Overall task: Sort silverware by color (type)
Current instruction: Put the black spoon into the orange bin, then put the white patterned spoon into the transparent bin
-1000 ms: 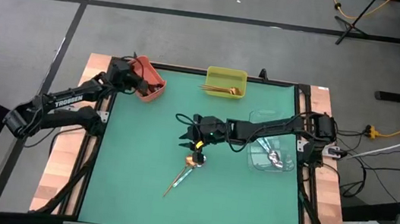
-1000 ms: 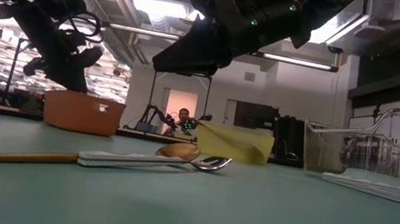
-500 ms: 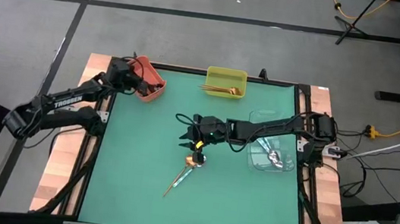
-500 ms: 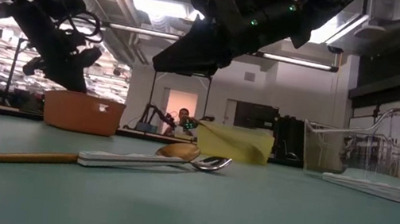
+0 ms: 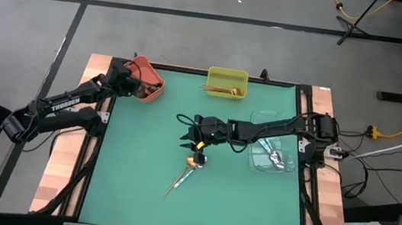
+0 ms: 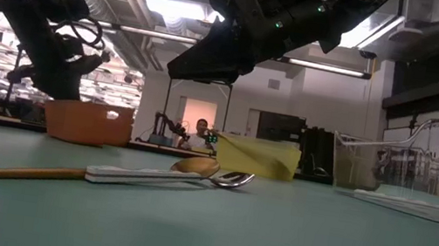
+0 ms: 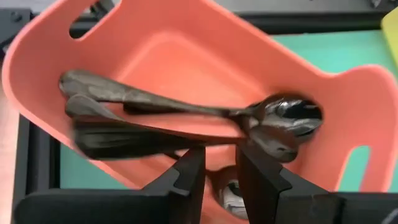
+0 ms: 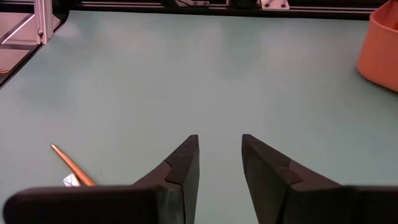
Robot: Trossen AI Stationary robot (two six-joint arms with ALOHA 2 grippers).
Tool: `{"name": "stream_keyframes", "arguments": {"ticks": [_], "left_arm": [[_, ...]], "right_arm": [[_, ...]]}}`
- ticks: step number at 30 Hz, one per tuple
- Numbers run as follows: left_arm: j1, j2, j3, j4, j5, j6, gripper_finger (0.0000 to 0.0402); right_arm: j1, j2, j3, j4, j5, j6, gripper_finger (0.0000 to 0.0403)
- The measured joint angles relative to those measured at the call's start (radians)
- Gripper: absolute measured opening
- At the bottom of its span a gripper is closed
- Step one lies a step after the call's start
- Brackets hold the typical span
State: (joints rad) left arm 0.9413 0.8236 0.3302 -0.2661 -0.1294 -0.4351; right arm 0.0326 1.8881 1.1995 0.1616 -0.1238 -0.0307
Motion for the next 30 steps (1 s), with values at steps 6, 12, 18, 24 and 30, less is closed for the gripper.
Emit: {"name": "stream_keyframes", "arguments": {"ticks": [6, 12, 18, 24, 30], "left_arm": [[0.000, -0.030, 0.000, -0.005, 0.002, -0.002, 0.0082], [0.000, -0.099, 0.000, -0.005, -0.013, -0.003, 0.0082], [0.000, -0.189, 0.000, -0.003, 0.026, -0.001, 0.0082], [-0.019, -0.266, 0.000, -0.003, 0.201, 0.000, 0.0082], [-0.118, -0.294, 0.000, -0.003, 0.289, -0.015, 0.0082]], "right_arm": [[0.000, 0.000, 0.000, 0.000, 0.000, 0.000, 0.0113], [0.000, 0.000, 0.000, 0.000, 0.000, 0.000, 0.0113], [0.001, 0.000, 0.000, 0.001, 0.000, 0.000, 0.0113], [0.002, 0.000, 0.000, 0.004, -0.043, 0.000, 0.0113], [0.043, 0.000, 0.000, 0.024, -0.078, -0.003, 0.0113]]}}
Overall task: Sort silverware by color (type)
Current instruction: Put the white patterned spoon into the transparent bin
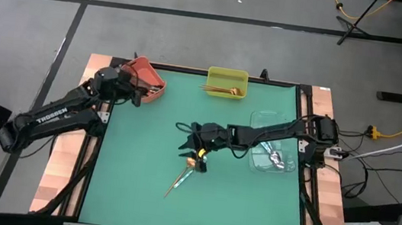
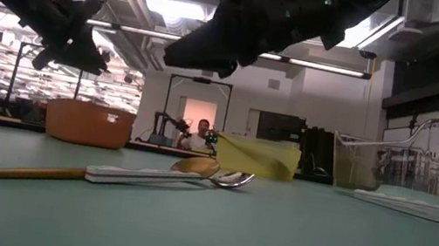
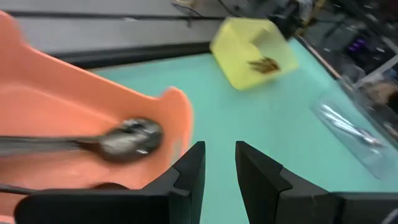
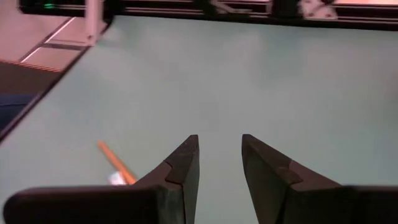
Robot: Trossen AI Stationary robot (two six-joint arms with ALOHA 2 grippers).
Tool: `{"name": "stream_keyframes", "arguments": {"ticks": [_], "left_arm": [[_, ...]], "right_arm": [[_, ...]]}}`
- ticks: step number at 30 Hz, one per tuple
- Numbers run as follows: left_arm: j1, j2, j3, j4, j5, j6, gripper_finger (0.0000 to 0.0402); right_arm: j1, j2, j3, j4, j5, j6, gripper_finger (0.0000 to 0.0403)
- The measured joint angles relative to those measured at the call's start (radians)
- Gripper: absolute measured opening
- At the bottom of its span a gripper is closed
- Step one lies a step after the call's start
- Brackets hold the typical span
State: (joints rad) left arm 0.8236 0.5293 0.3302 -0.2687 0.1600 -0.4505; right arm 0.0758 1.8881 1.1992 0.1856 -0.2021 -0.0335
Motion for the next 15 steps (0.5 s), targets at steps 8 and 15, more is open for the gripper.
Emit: {"name": "stream_keyframes", "arguments": {"ticks": [8, 15], "left_arm": [[-0.192, 0.000, 0.000, 0.010, -0.078, -0.040, 0.0082], [-0.348, 0.000, 0.000, 0.097, -0.175, -0.041, 0.0082]], "right_arm": [[0.069, 0.000, 0.000, -0.005, 0.000, -0.074, 0.0113], [0.111, 0.000, 0.000, -0.049, -0.001, -0.106, 0.0113]]}}
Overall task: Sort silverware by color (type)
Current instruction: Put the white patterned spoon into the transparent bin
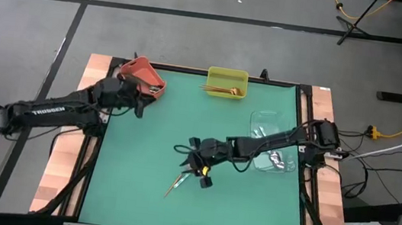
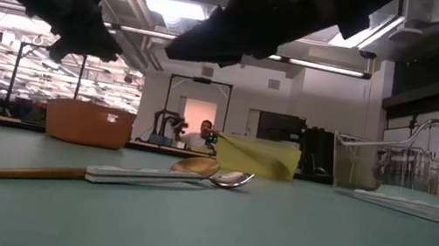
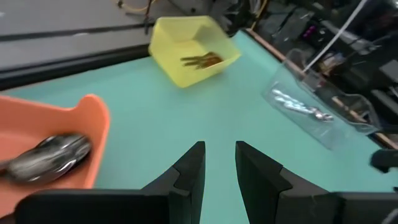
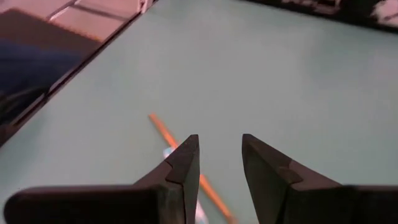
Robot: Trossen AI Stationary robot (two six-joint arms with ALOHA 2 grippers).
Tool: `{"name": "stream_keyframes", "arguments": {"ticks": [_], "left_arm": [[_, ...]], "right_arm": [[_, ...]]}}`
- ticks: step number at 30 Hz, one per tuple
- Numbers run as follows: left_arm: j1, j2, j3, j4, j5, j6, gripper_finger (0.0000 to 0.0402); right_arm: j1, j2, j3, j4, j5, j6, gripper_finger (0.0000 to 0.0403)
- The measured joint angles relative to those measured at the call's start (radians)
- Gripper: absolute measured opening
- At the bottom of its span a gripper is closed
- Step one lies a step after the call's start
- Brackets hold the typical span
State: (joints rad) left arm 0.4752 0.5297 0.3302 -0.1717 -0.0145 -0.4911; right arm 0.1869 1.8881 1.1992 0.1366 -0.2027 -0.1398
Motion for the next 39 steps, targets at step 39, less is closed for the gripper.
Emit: {"name": "stream_keyframes", "arguments": {"ticks": [39], "left_arm": [[-0.268, 0.002, 0.000, 0.013, -0.247, -0.031, 0.0082]], "right_arm": [[0.029, 0.141, 0.000, -0.135, 0.033, -0.184, 0.0113]]}}
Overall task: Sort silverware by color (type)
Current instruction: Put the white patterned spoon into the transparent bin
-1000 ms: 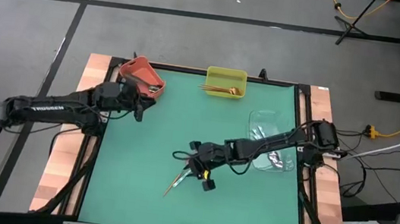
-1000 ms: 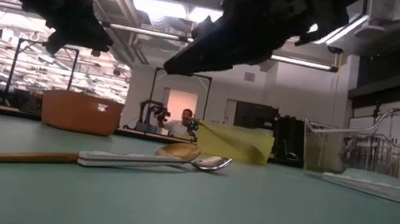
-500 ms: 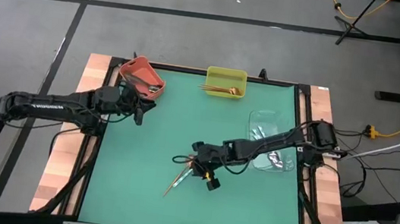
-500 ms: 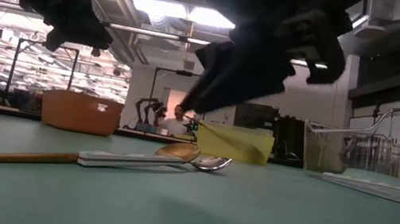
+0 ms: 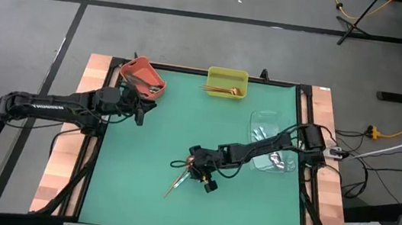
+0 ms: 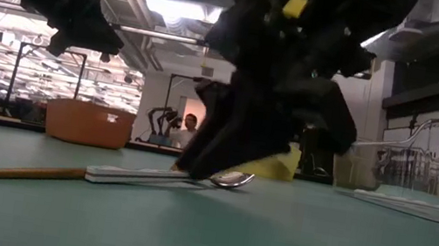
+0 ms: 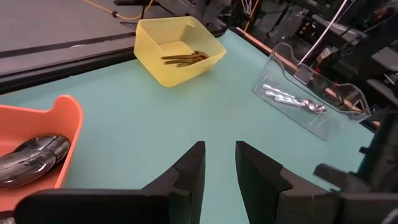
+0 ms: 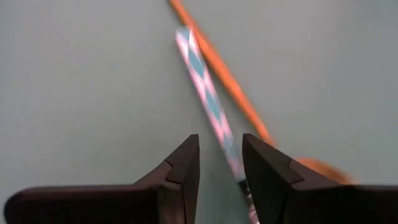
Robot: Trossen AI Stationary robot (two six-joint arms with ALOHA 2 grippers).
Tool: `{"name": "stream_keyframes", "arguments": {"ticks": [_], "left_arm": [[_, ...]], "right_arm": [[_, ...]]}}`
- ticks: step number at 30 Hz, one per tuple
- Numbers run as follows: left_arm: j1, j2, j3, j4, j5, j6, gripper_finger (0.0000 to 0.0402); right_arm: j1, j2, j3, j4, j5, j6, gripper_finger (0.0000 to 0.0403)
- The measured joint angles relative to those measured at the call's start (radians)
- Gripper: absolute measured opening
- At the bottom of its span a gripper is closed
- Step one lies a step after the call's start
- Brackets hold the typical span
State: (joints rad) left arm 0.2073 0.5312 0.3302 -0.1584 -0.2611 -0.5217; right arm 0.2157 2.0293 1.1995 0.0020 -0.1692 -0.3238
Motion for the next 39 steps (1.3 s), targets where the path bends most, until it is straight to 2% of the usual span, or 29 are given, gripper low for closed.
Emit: {"name": "stream_keyframes", "arguments": {"ticks": [13, 27, 39], "left_arm": [[0.000, 0.000, 0.000, 0.001, -0.011, 0.000, 0.0082], [0.000, 0.000, 0.000, 0.001, -0.011, 0.000, 0.0082], [0.000, 0.000, 0.000, 0.001, -0.011, 0.000, 0.0082]], "right_arm": [[0.000, 0.024, 0.000, -0.019, -0.017, 0.031, 0.0110], [0.000, 0.023, 0.001, -0.032, -0.009, 0.031, 0.0009], [0.001, 0.023, 0.001, -0.029, -0.008, 0.031, 0.0004]]}}
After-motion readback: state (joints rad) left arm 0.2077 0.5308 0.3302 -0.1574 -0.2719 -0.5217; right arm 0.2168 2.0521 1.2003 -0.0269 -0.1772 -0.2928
